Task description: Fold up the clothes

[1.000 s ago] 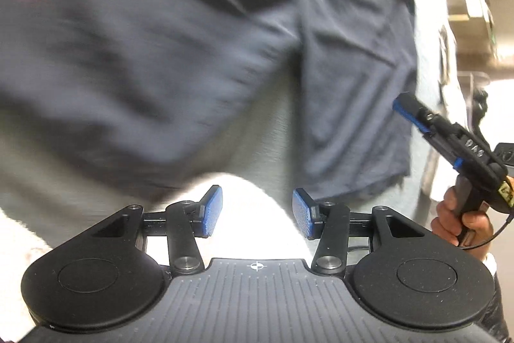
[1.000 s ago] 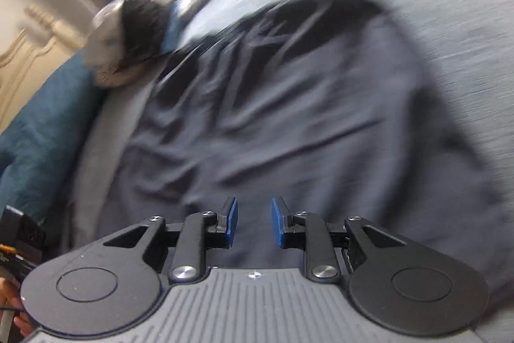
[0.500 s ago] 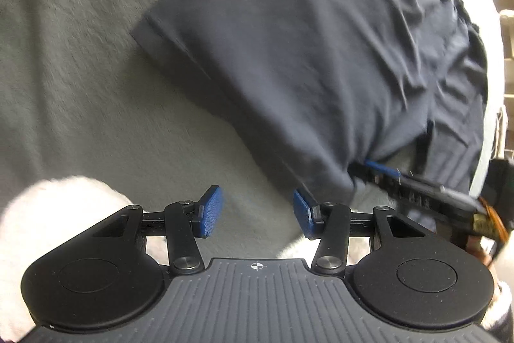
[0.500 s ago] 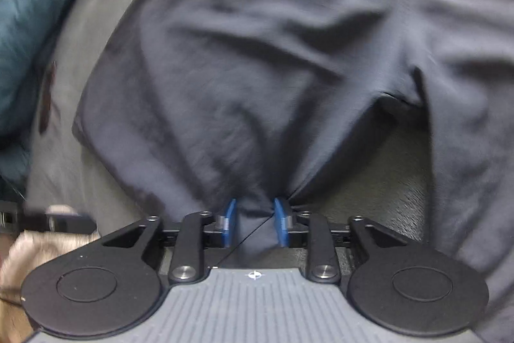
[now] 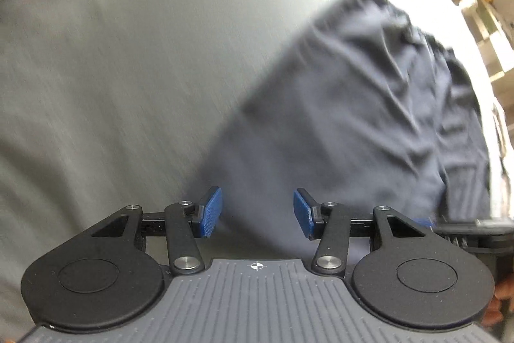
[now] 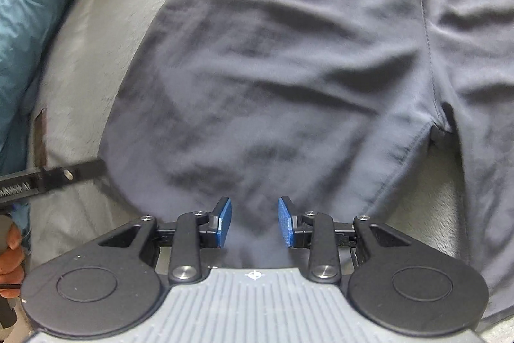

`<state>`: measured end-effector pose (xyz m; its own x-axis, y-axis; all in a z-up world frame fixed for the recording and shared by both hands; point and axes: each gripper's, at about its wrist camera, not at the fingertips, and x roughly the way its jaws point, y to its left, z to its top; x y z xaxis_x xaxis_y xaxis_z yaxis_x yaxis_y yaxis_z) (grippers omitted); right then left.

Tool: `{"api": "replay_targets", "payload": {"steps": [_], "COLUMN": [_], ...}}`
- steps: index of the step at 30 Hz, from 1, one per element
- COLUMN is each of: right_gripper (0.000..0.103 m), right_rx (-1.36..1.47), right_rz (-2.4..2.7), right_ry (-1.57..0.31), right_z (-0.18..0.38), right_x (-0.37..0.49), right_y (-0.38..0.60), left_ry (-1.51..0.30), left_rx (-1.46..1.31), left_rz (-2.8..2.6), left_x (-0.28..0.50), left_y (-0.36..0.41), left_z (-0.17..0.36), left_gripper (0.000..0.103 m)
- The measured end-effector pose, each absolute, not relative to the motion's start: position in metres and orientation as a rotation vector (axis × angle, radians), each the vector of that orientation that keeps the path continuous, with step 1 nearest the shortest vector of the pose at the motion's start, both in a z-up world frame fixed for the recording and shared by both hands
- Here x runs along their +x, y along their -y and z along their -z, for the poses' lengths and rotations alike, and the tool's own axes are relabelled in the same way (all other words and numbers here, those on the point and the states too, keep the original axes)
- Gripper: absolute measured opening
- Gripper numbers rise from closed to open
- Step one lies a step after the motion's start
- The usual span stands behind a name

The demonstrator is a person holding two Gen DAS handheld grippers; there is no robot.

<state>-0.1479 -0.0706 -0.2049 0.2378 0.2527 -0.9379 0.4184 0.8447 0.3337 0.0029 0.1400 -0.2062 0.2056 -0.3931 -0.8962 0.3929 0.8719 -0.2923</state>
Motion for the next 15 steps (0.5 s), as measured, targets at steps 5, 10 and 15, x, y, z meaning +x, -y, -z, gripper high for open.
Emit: {"api": "replay_targets", "payload": {"steps": [5,10,15], "right_gripper": [0.036,0.041,0.047], "right_rx": [0.582,0.551,0.53], "right_rz": [0.191,0.227,0.225], "right_ry": [-1.382,-1.384,-1.38], "right_z": [0.214,0.218,0.217], "right_x": [-0.137,-0.138,-0.14], "right_y": [0.063,0.054,0.051], "left_ry": [-1.245,-1.25,-1.219], "left_rx": [0.044,0.085,0.094], "left_rz": [0.6,0.645,0.669], "left_x": [0.016,0.018,0.011], "left_y": [-0.131,-0.123,-0.12], "left_z": [0.227,0.244,0.249], "left_gripper": [0.049,0.049,0.049]}}
